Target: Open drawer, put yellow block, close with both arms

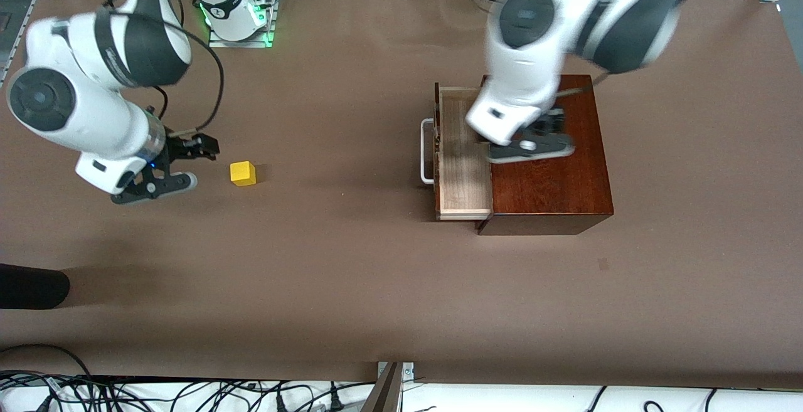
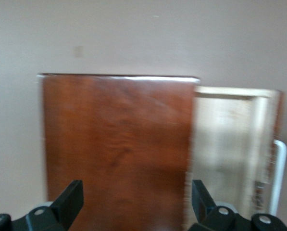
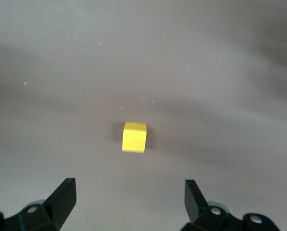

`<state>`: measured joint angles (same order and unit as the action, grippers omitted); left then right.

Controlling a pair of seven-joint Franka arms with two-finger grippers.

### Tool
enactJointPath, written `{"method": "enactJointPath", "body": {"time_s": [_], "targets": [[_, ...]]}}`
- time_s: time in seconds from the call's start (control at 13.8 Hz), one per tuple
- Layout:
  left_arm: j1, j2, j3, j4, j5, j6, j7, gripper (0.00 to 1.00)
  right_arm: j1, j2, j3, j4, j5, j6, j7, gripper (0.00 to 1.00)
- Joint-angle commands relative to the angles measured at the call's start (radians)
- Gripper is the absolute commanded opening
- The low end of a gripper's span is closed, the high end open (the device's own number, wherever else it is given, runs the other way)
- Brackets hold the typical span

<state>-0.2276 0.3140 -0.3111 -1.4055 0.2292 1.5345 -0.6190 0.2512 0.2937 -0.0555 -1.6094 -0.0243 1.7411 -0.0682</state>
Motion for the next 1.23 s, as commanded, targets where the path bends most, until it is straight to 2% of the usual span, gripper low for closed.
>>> {"method": "enactJointPath", "body": {"time_s": [0.0, 0.14, 0.22, 0.36, 0.51, 0.72, 0.87, 1.16], "targets": [[0.149, -0.024, -0.014, 0.049, -0.039, -0.079, 0.205, 1.00, -0.006, -0.019, -0.012, -0.146, 0.007, 0.172, 0.001, 1.00], [0.238, -0.021, -0.008, 0.082, -0.062, -0.079, 0.342, 1.00, -0.007, -0.022, -0.024, -0.271, 0.029, 0.328, 0.001, 1.00], [0.266, -0.010, 0.004, 0.082, -0.088, -0.067, 0.396, 1.00, -0.007, -0.022, -0.024, -0.302, 0.049, 0.357, 0.001, 1.00], [0.237, -0.056, 0.116, 0.057, -0.138, 0.004, 0.485, 1.00, -0.007, -0.019, -0.023, -0.383, 0.055, 0.435, 0.002, 1.00], [0.185, -0.137, 0.252, -0.062, -0.233, 0.099, 0.553, 1.00, -0.006, -0.028, -0.023, -0.495, 0.084, 0.576, 0.002, 1.00], [0.163, -0.263, 0.328, -0.229, -0.235, 0.254, 0.597, 1.00, -0.007, -0.031, -0.021, -0.587, 0.084, 0.671, 0.001, 1.00], [0.148, -0.334, 0.331, -0.329, -0.228, 0.256, 0.584, 1.00, -0.006, -0.031, -0.018, -0.638, 0.084, 0.745, 0.001, 1.00], [0.152, -0.326, 0.320, -0.325, -0.209, 0.236, 0.581, 1.00, -0.006, -0.005, -0.015, -0.649, 0.086, 0.787, 0.002, 1.00]]}}
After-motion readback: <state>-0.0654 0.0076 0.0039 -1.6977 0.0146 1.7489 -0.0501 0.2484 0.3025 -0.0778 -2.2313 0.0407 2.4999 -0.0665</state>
